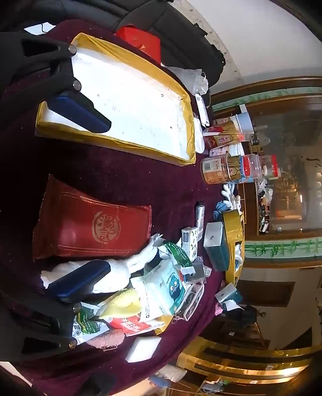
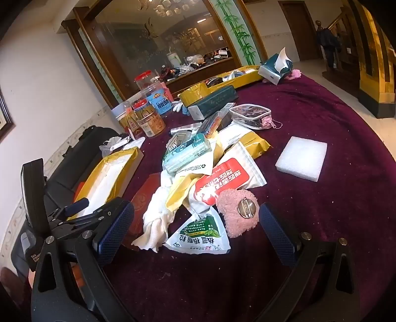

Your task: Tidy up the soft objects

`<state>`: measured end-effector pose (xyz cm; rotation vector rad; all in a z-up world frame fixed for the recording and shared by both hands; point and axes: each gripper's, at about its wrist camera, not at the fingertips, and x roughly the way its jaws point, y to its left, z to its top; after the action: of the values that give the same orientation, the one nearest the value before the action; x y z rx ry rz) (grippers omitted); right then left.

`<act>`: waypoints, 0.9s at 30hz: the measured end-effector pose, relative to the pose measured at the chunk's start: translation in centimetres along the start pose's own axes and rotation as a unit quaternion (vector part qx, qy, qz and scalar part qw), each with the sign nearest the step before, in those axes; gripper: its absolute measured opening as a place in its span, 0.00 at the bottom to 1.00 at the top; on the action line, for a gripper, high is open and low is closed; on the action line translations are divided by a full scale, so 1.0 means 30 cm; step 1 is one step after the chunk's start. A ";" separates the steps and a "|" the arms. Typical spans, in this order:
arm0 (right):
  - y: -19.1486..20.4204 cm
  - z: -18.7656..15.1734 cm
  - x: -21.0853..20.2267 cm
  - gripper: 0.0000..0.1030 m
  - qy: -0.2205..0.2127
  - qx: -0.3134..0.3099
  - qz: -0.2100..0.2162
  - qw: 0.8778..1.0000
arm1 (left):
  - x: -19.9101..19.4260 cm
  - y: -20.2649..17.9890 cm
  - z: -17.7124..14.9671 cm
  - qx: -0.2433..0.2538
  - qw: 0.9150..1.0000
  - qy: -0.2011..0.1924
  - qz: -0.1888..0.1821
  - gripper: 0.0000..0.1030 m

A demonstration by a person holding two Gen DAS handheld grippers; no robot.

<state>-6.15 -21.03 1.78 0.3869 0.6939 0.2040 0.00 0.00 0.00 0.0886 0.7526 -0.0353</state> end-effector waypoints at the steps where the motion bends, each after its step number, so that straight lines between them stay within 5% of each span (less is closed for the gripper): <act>1: -0.001 -0.001 0.002 0.99 0.002 0.000 -0.001 1.000 | 0.001 0.001 0.000 -0.002 1.000 0.003 -0.004 1.00; 27: -0.063 0.000 0.017 0.99 -0.013 0.010 -0.016 1.000 | 0.056 0.015 -0.017 -0.005 0.999 0.033 -0.029 1.00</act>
<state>-5.66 -22.59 0.70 0.3975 0.6773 0.1622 0.91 0.50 -1.50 0.0593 0.8216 -0.0836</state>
